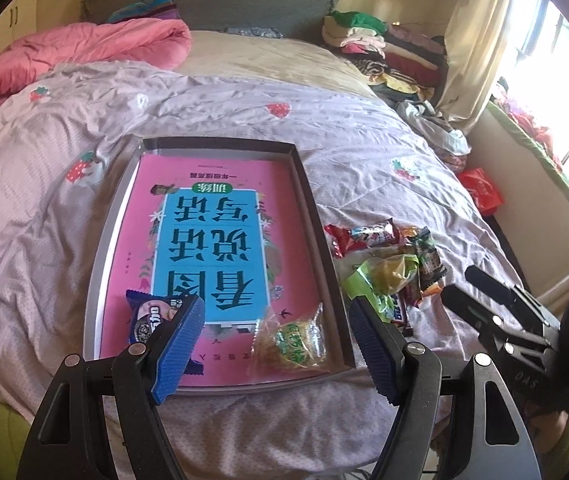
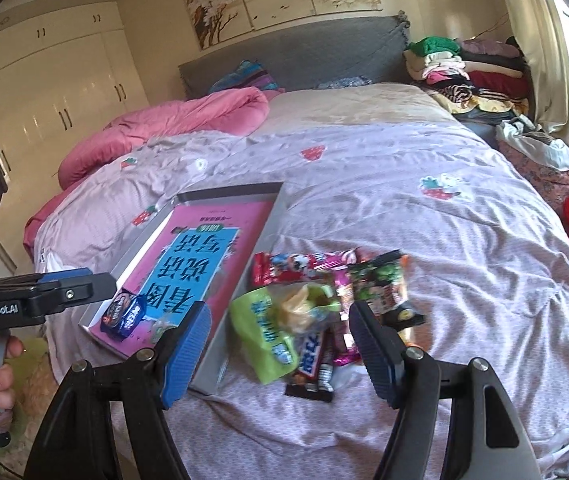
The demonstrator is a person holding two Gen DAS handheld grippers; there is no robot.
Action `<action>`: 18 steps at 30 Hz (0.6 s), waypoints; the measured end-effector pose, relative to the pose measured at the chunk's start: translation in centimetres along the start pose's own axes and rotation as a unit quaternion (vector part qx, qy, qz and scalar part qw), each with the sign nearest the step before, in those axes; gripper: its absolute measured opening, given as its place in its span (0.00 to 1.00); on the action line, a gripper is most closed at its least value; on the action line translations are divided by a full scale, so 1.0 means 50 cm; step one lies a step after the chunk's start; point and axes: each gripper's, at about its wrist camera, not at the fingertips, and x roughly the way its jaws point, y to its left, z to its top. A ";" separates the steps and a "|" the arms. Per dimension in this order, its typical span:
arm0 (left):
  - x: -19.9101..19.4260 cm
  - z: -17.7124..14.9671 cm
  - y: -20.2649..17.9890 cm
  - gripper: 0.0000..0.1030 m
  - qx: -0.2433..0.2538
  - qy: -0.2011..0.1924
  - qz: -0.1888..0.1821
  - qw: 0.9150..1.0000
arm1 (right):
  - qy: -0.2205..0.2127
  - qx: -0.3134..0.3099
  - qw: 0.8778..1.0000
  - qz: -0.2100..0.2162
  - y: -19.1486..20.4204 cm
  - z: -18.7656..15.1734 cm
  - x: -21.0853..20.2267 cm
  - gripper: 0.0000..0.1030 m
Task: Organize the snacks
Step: 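Move both tools back toward the snack pile beside the tray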
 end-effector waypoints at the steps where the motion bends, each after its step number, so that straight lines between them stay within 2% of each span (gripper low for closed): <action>1: 0.000 -0.001 -0.004 0.74 0.003 0.000 -0.002 1.000 | -0.002 0.002 1.000 -0.004 -0.006 0.001 -0.002 0.69; 18: 0.027 -0.009 -0.054 0.74 0.037 0.018 -0.011 0.999 | -0.006 0.034 0.998 -0.052 -0.091 0.007 -0.007 0.69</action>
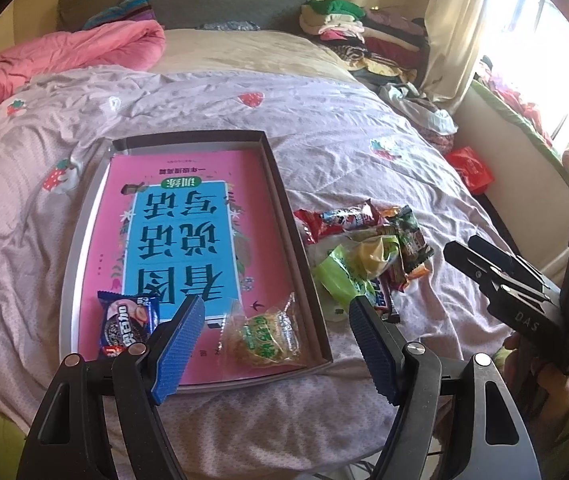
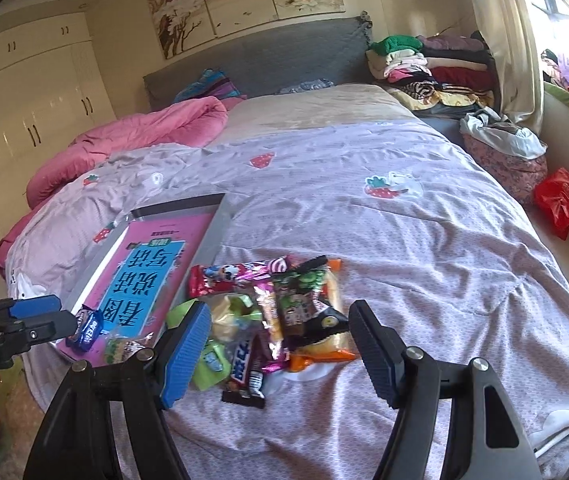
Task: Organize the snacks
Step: 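Move both tools back toward the snack pile beside the tray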
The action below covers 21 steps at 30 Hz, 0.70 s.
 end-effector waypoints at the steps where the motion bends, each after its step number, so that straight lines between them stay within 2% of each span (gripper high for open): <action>1: 0.003 0.000 -0.003 0.74 0.002 0.002 0.000 1.000 | 0.002 0.001 1.000 -0.002 -0.004 0.000 0.002 0.69; 14: 0.066 0.042 -0.047 0.74 0.054 0.013 0.019 0.998 | 0.027 0.005 0.999 -0.016 -0.044 -0.003 0.044 0.69; 21: 0.107 0.079 -0.075 0.74 0.099 0.018 0.027 0.995 | 0.041 -0.005 0.999 -0.015 -0.050 -0.002 0.077 0.68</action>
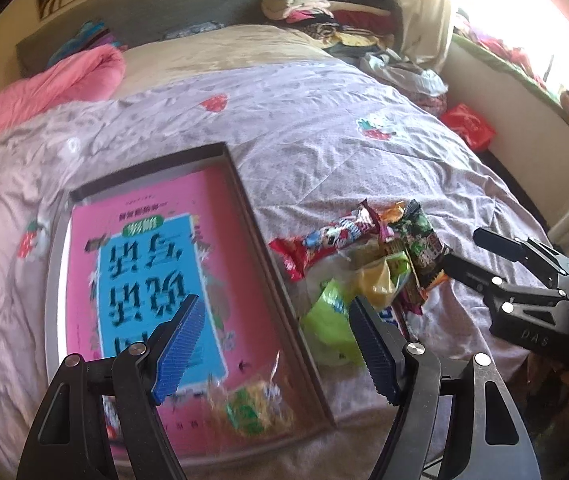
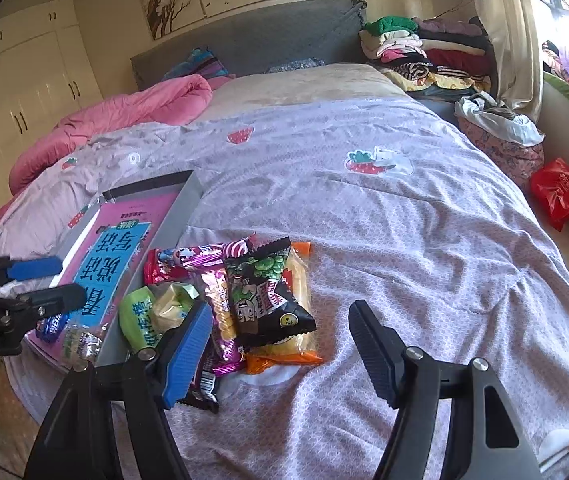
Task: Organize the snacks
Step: 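Move both tools back toward the snack pile beside the tray, then grasp the red candy stick with the left tool while the right tool grasps the green-wrapped snack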
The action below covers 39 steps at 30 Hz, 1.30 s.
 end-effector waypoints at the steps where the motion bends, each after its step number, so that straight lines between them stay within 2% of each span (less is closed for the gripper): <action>1: 0.006 0.009 -0.003 0.74 0.006 0.000 0.000 1.000 | 0.002 -0.001 1.000 0.000 0.000 0.001 0.005 0.68; 5: 0.032 0.041 -0.019 0.74 0.034 0.005 0.002 0.999 | 0.010 -0.003 1.000 0.002 -0.003 0.002 0.021 0.66; 12: 0.070 0.083 -0.049 0.66 0.084 0.013 0.001 0.996 | 0.021 -0.009 1.000 0.005 -0.009 0.002 0.043 0.61; 15: 0.089 0.094 -0.065 0.59 0.113 0.021 0.003 0.993 | 0.022 -0.017 1.000 0.009 -0.006 0.005 0.054 0.58; 18: 0.114 0.099 -0.081 0.56 0.141 0.043 -0.002 0.989 | 0.027 -0.026 0.999 0.019 -0.001 0.005 0.066 0.56; 24: 0.146 0.109 -0.101 0.51 0.182 0.059 -0.003 0.982 | 0.029 -0.036 0.999 0.025 0.005 0.013 0.085 0.52; 27: 0.159 0.114 -0.106 0.49 0.188 0.068 -0.016 0.980 | 0.040 -0.041 0.998 0.028 0.007 0.014 0.101 0.46; 29: 0.171 0.118 -0.105 0.48 0.187 0.074 -0.018 0.979 | 0.045 -0.049 0.998 0.019 0.009 0.012 0.110 0.45; 31: 0.181 0.119 -0.103 0.42 0.181 0.080 -0.024 0.980 | 0.043 -0.040 0.998 0.025 0.002 0.014 0.110 0.43; 39: 0.209 0.114 -0.104 0.37 0.170 0.092 -0.038 0.980 | 0.023 -0.019 0.999 0.035 -0.017 0.020 0.098 0.40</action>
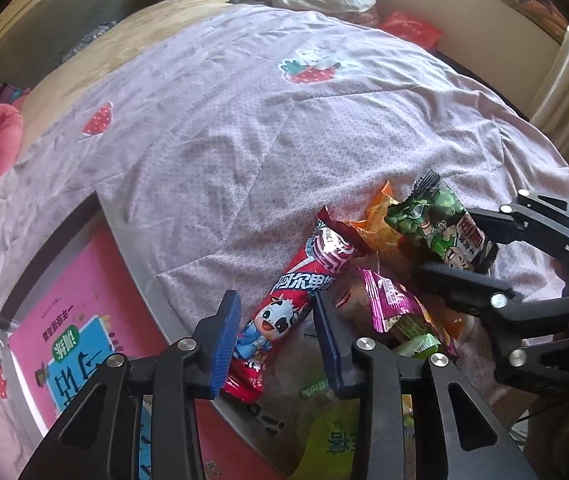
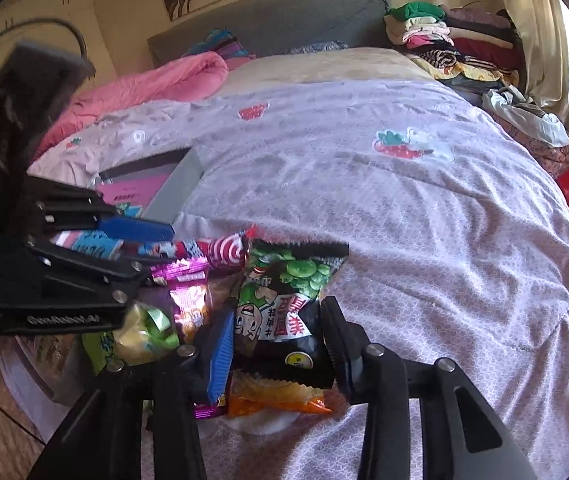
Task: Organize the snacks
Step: 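Grasp the red candy stick with the left tool while the right tool grasps the green-wrapped snack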
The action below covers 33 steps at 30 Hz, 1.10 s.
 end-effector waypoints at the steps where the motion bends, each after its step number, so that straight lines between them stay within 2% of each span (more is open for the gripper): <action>1: 0.001 0.001 0.002 0.37 -0.003 0.000 -0.004 1.000 | -0.006 0.004 1.000 0.002 -0.003 0.000 -0.006 0.40; 6: 0.008 0.007 -0.001 0.37 0.004 -0.001 -0.009 1.000 | -0.008 0.021 1.000 0.008 -0.016 -0.002 -0.010 0.39; 9: 0.011 0.006 -0.005 0.29 0.008 -0.004 -0.020 1.000 | -0.008 0.029 0.999 0.012 -0.021 -0.002 -0.012 0.39; 15: 0.010 0.007 -0.012 0.23 0.006 -0.008 -0.022 1.000 | -0.005 0.039 0.999 0.015 -0.028 -0.004 -0.008 0.39; 18: -0.001 0.007 -0.007 0.20 -0.009 -0.017 -0.026 0.999 | -0.008 0.044 0.999 0.015 -0.031 -0.005 -0.010 0.39; 21: -0.017 0.005 0.014 0.15 -0.046 -0.030 -0.037 0.998 | -0.009 0.057 0.998 0.021 -0.040 -0.005 -0.012 0.39; 33: -0.076 -0.023 0.027 0.14 -0.126 -0.073 -0.054 0.988 | -0.023 0.074 0.997 0.024 -0.052 -0.005 -0.028 0.39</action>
